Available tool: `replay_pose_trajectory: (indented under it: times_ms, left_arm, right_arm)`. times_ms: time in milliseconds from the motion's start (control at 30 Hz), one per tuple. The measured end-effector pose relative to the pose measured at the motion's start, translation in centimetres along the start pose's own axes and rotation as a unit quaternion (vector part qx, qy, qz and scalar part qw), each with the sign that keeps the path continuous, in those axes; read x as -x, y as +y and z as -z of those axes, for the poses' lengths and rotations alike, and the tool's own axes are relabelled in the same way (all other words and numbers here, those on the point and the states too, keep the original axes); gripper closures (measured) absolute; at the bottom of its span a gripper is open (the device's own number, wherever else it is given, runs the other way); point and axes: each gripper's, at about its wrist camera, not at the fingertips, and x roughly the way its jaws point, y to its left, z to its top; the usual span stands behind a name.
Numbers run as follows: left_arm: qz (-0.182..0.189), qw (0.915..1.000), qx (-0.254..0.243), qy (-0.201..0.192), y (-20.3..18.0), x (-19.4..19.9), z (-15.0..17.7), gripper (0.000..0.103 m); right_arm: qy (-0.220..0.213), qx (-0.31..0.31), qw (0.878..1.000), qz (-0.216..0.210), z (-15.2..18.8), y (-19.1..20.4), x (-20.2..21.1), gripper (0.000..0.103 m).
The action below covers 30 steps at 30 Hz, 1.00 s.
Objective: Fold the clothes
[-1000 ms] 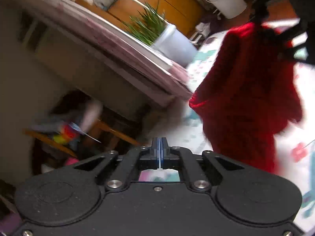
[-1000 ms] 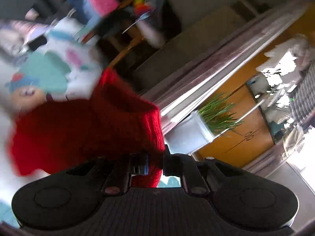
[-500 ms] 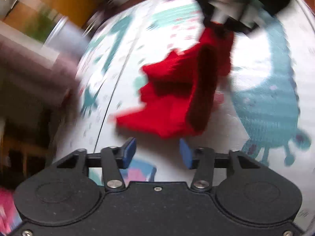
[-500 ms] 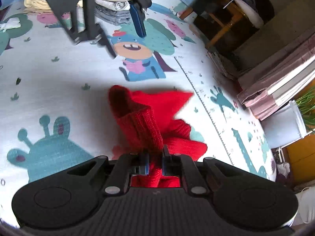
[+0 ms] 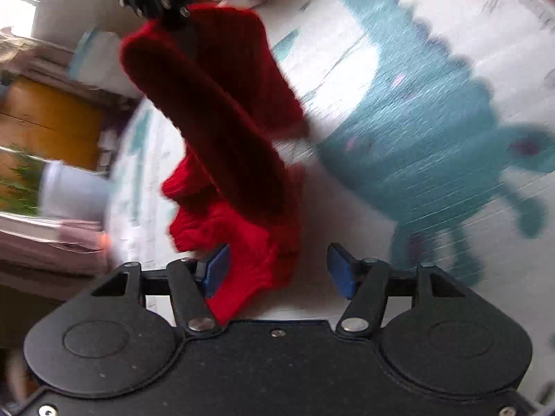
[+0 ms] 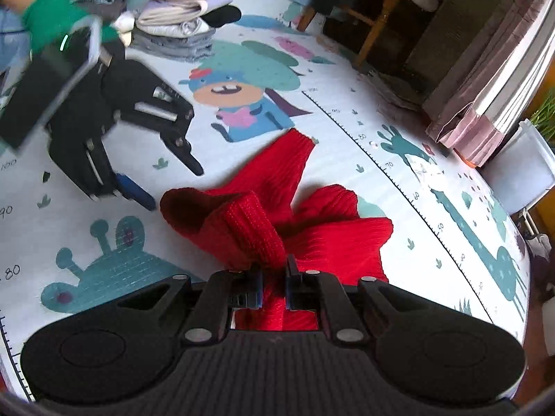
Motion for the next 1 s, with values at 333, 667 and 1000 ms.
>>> replay_pose_trajectory:
  times_ms: [333,667,1000]
  left_arm:
    - [-0.018,0.9993,0.007,0.033,-0.7,-5.6,-0.8,0.088]
    - [-0.096,0.9837,-0.047,0.144,5.8,2.5,2.7,0.094]
    - [0.097,0.9835,-0.066,0.137,-6.8,6.2,1.9,0.094]
  right_arm:
    - [-0.022,-0.021,1.0,-0.002,1.4,-2.3,0.0,0.09]
    - [0.015,0.037,0.999,-0.015,-0.3,1.3,-2.5,0.091]
    - [0.104,0.199,0.972,-0.074,2.4,11.1,-5.8,0.091]
